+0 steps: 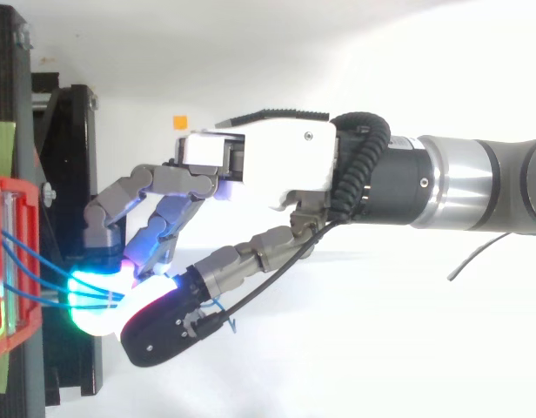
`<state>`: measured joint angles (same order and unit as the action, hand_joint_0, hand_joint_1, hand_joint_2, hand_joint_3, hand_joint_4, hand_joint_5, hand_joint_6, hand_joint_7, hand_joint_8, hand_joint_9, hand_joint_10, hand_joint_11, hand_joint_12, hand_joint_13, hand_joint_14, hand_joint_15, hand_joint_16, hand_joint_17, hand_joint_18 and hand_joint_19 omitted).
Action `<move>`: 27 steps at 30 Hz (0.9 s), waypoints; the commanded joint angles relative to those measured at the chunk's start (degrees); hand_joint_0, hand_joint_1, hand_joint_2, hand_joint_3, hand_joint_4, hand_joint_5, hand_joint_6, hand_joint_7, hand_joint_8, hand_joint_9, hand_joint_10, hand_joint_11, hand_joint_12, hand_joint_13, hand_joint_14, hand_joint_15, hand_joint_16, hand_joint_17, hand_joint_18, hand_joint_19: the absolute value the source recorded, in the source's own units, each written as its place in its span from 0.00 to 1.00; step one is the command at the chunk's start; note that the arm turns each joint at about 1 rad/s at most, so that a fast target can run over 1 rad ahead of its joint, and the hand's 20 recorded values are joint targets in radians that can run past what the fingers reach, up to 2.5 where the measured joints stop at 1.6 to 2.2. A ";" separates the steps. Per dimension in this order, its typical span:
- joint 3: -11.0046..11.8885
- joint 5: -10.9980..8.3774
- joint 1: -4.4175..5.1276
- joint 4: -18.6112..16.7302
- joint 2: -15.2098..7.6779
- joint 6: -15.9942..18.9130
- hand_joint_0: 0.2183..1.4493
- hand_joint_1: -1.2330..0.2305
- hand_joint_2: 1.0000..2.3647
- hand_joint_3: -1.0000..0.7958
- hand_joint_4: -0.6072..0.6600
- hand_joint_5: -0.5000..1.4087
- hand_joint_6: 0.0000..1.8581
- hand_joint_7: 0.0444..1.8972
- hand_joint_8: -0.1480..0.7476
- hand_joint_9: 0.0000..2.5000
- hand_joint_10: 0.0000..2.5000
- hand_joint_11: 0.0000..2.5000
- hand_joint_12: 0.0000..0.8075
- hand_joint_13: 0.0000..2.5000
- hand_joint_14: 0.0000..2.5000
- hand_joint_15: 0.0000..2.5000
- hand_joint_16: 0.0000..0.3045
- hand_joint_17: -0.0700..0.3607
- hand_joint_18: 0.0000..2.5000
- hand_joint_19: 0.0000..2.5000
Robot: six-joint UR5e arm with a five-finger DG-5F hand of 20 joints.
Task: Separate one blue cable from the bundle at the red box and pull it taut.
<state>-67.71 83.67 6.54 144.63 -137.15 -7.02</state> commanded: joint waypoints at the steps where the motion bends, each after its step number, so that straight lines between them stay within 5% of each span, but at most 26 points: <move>1: 0.04 0.00 -0.13 0.04 -0.04 0.08 0.33 0.35 0.01 0.45 0.63 0.16 0.48 0.51 0.64 0.38 0.00 0.35 0.53 0.41 0.01 0.22 0.16 0.42 0.39 0.22; 9: 0.04 0.26 -0.21 0.21 -0.04 0.08 0.35 0.29 0.02 0.48 0.58 0.16 0.50 0.54 0.64 0.41 0.01 0.41 0.53 0.43 0.01 0.25 0.16 0.41 0.40 0.23; 27: -0.05 0.70 -0.30 0.21 0.04 0.08 0.47 0.22 0.00 0.30 0.54 0.17 0.51 0.59 0.64 0.46 0.01 0.47 0.53 0.48 0.01 0.28 0.14 0.39 0.42 0.23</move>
<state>-67.72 84.36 6.20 144.85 -137.18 -6.94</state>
